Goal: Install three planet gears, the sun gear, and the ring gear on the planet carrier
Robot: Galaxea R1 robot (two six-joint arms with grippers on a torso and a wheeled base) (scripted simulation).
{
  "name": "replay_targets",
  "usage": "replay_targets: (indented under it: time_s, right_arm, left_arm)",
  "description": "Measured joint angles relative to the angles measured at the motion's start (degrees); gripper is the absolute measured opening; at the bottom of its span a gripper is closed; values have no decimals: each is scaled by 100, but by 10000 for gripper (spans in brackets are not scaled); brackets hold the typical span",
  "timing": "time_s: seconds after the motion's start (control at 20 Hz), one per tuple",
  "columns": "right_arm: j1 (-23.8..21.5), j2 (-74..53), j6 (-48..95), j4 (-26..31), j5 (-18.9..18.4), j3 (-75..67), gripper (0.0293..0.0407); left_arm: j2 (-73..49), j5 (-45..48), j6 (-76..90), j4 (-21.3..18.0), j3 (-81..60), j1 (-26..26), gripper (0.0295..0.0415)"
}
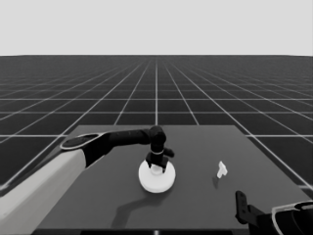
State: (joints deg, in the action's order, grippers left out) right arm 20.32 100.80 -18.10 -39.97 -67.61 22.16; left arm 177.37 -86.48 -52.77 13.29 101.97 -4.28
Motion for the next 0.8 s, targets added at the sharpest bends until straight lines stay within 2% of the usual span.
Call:
replay_targets:
  time_s: [0.65,0.7,0.75,0.8]
  right_arm:
    - [0,0,0,0,0,0,385]
    - [0,0,0,0,0,0,385]
    - [0,0,0,0,0,0,385]
    - [0,0,0,0,0,0,385]
  left_arm:
    - [-1,1,650,1,1,-3,348]
    - [0,2,680,1,0,-4,373]
    - [0,2,697,1,0,-4,381]
    - [0,3,708,1,0,-4,384]
